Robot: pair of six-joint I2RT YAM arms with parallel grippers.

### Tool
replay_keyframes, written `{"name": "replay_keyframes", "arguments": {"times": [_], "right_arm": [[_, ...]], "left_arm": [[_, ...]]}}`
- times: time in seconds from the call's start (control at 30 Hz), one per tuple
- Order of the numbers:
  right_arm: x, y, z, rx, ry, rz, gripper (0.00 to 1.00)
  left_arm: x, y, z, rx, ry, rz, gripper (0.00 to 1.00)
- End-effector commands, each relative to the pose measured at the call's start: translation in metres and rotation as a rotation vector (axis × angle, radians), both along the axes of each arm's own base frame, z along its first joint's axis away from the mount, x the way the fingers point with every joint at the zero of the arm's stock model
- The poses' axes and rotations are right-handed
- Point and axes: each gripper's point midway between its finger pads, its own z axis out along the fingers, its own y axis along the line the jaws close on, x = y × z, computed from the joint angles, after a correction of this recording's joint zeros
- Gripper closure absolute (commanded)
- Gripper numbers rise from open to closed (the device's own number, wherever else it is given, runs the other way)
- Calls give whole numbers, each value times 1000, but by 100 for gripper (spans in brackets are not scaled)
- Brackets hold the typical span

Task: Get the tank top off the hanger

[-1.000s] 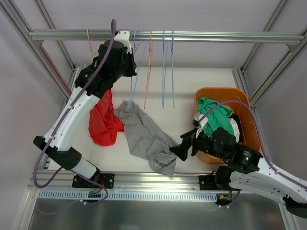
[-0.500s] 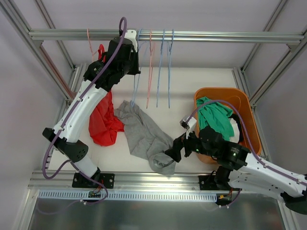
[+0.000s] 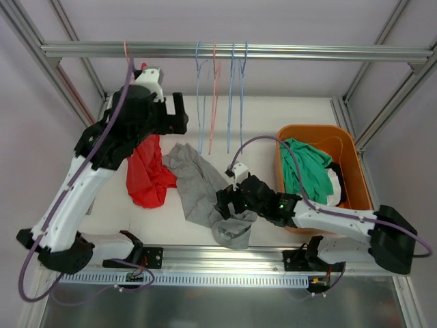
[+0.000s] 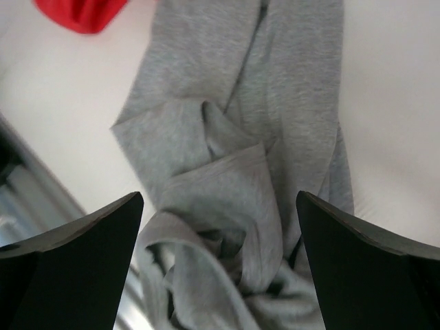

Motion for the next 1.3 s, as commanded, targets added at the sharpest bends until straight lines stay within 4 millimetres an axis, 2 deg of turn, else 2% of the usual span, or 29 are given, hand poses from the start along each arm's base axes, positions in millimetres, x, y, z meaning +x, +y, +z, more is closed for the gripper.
{"name": "replay_keyframes", "arguments": {"times": [0.0,0.03,0.1,0.13,0.17,0.2,0.23,0.27,0.37,0.4,0.47,0.53,0.57,0.6,0.63,0.67,0.7,0.73,0.77,0.8,0.83,0.93,0.97,1.03,1.07,1.17,1.2,1.27], "right_arm": [[41,29,14,86,-99,-141,0],[46,37,-4,44,-91,-148,1],[56,50,-6,14,-135,-148,0],[60,54,-12,-10,-143,-149,0],[65,56,-32,-63,-138,-161,1],[69,62,-34,-71,-143,-163,1],[71,64,-41,-82,-142,-167,1],[72,63,-60,-125,-126,-175,1],[72,62,-83,-168,-104,-209,0],[66,60,-98,-202,-92,-205,1],[61,55,-113,-230,-73,-232,2],[55,52,-125,-246,-56,-241,13],[49,47,-130,-260,-66,-246,27],[46,45,-127,-251,-79,-252,52],[44,48,-121,-217,-96,-251,59],[32,40,-124,-222,-108,-217,67],[26,40,-117,-193,-126,-196,79],[24,47,-89,-94,-155,-192,86],[20,45,-79,-69,-168,-185,100],[15,37,-77,-63,-174,-180,100],[14,36,-49,9,-197,-183,100],[2,23,-24,62,-215,-152,100],[0,19,5,137,-228,-155,100],[-2,4,19,144,-236,-168,100],[-4,-5,45,212,-252,-179,100],[-7,-30,64,230,-276,-197,100],[-9,-43,87,300,-298,-210,100],[-9,-64,99,289,-336,-224,100]], "left_arm": [[-36,29,11,-59,-52,44,1],[-53,41,7,-79,-61,57,1],[-67,57,1,-92,-78,91,1],[-81,67,-3,-104,-92,94,1],[-88,71,-7,-105,-95,91,1],[-102,79,-4,-127,-125,84,1],[-106,81,-16,-115,-110,79,1],[-110,84,-20,-113,-111,76,1],[-125,97,-37,-100,-105,86,1],[-129,103,-45,-81,-99,100,1],[-131,109,-55,-55,-93,113,1],[-131,114,-68,-21,-85,128,1],[-132,116,-72,-13,-85,132,1],[-133,118,-75,-7,-87,134,1],[-131,123,-83,10,-81,163,1],[-130,126,-86,15,-82,185,1],[-131,130,-94,20,-78,206,1],[-130,137,-95,28,-87,244,1],[-129,140,-97,26,-92,267,1],[-131,144,-100,6,-93,296,1],[-131,146,-100,-5,-100,314,1],[-133,148,-99,-48,-118,337,1],[-132,144,-97,-66,-127,314,1],[-133,142,-103,-66,-132,299,1],[-132,141,-104,-68,-136,290,1],[-134,141,-112,-62,-142,283,1],[-134,142,-112,-60,-149,280,1],[-135,144,-110,-64,-160,288,1]]}}
